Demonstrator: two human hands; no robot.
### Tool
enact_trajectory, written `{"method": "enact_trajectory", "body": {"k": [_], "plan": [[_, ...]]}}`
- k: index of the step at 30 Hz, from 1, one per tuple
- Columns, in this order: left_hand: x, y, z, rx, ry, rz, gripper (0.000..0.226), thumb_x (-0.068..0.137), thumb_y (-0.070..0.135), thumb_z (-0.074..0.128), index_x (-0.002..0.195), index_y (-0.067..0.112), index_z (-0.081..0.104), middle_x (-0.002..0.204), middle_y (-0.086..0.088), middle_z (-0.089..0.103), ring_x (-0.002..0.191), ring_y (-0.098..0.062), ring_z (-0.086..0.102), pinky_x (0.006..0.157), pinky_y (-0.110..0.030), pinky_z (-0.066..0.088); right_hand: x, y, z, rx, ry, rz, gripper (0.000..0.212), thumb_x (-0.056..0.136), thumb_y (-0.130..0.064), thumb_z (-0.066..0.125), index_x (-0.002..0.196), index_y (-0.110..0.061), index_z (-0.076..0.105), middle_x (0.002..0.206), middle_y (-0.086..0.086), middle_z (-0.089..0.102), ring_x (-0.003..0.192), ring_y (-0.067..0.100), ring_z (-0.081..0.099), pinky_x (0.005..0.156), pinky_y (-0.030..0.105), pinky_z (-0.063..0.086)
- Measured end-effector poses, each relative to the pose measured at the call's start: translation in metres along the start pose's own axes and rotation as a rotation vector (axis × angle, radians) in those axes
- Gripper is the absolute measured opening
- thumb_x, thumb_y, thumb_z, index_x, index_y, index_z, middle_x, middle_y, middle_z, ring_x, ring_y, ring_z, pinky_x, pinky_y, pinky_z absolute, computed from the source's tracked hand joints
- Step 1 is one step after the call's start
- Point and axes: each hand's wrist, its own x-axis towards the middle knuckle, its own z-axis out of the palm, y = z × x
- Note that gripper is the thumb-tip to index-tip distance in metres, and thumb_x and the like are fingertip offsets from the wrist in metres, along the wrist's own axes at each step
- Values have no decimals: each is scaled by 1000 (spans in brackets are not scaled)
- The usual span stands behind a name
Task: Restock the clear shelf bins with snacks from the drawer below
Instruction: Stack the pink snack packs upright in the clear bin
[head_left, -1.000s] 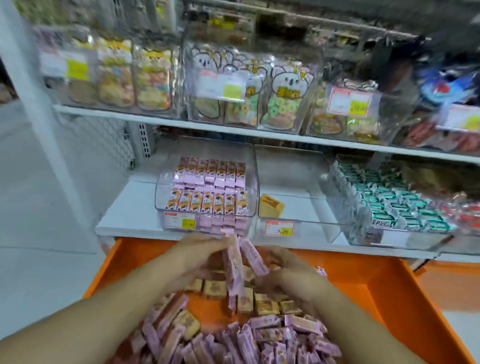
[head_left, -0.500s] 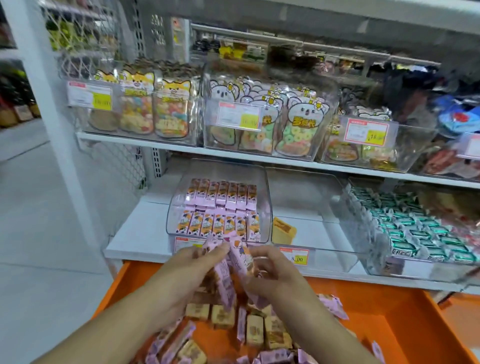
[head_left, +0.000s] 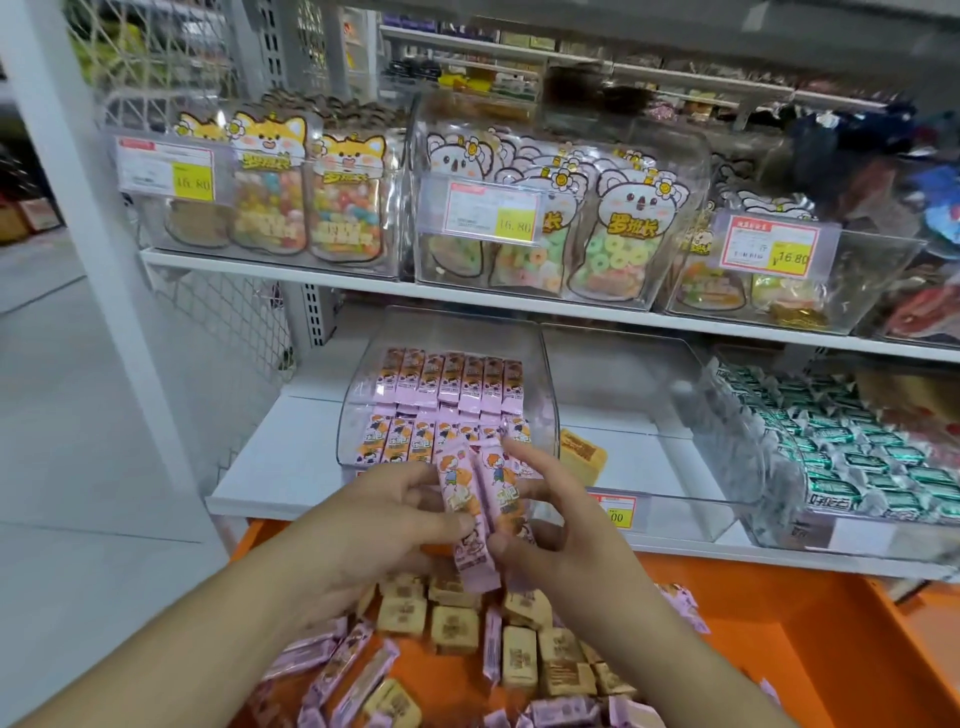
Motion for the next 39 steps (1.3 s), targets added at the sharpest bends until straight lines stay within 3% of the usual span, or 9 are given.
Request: {"method": "enact_trajectory", "body": {"k": [5, 9, 13, 15, 19, 23, 27, 35, 39], "plan": [[-6, 0, -8, 156, 156, 90, 50, 82, 25, 88, 120, 32, 56, 100, 12, 79, 96, -10, 76, 96, -49, 57, -1, -8, 6, 38, -102, -55, 70, 93, -5, 76, 139, -54, 57, 138, -15, 51, 89, 4, 72, 78, 25, 61], [-4, 3, -15, 247, 258, 153, 42, 82, 37, 87, 113, 35, 58, 103, 13, 76, 92, -1, 72, 87, -34, 61, 7, -11, 15, -162, -147, -125, 79, 86, -12, 85, 136, -64, 53, 142, -29, 44, 109, -3, 64, 90, 25, 59], [13, 6, -33, 279, 311, 233, 37, 86, 40, 83, 117, 32, 64, 111, 14, 69, 97, -3, 70, 90, -34, 60, 34, -14, 28, -195, -83, -129, 77, 86, -14, 85, 137, -62, 52, 119, -24, 48, 85, -8, 61, 76, 16, 54], [26, 6, -45, 255, 333, 246, 37, 88, 34, 81, 122, 29, 66, 112, 12, 70, 99, -5, 70, 94, -36, 60, 56, -13, 36, -226, -18, -129, 73, 85, -23, 87, 135, -64, 52, 118, -22, 52, 89, -8, 62, 78, 15, 55], [56, 4, -69, 474, 462, 337, 36, 96, 29, 68, 130, 37, 63, 121, 14, 67, 112, -6, 62, 88, -24, 51, 105, -12, 58, -395, 53, -187, 69, 85, -34, 85, 139, -57, 49, 110, -19, 51, 69, 1, 53, 63, 16, 48], [77, 2, -83, 855, 591, 285, 52, 95, 33, 60, 146, 41, 52, 149, 10, 48, 141, -22, 30, 116, -44, 32, 144, -10, 77, -444, 57, -176, 61, 88, -36, 80, 141, -50, 51, 128, -10, 55, 85, 3, 55, 74, 22, 46], [85, -9, -90, 1057, 588, 246, 53, 97, 32, 60, 148, 38, 46, 158, 2, 21, 146, -24, 16, 117, -46, 25, 161, -1, 87, -673, -26, -142, 65, 92, -45, 75, 151, -39, 47, 138, -4, 61, 112, 16, 59, 89, 28, 47], [83, -24, -104, 941, 492, 278, 72, 96, 18, 61, 155, 47, 30, 155, 9, 18, 134, -21, 40, 101, -47, 52, 168, 11, 86, -725, -76, -101, 54, 98, -50, 64, 149, -37, 52, 125, -8, 55, 122, 19, 55, 96, 31, 45], [84, -25, -105, 892, 472, 314, 70, 99, 17, 56, 154, 49, 27, 156, 16, 22, 112, -22, 59, 93, -46, 56, 170, 12, 86, -717, -72, -124, 50, 100, -39, 61, 149, -44, 49, 150, -12, 38, 142, 17, 30, 118, 36, 33]]}}
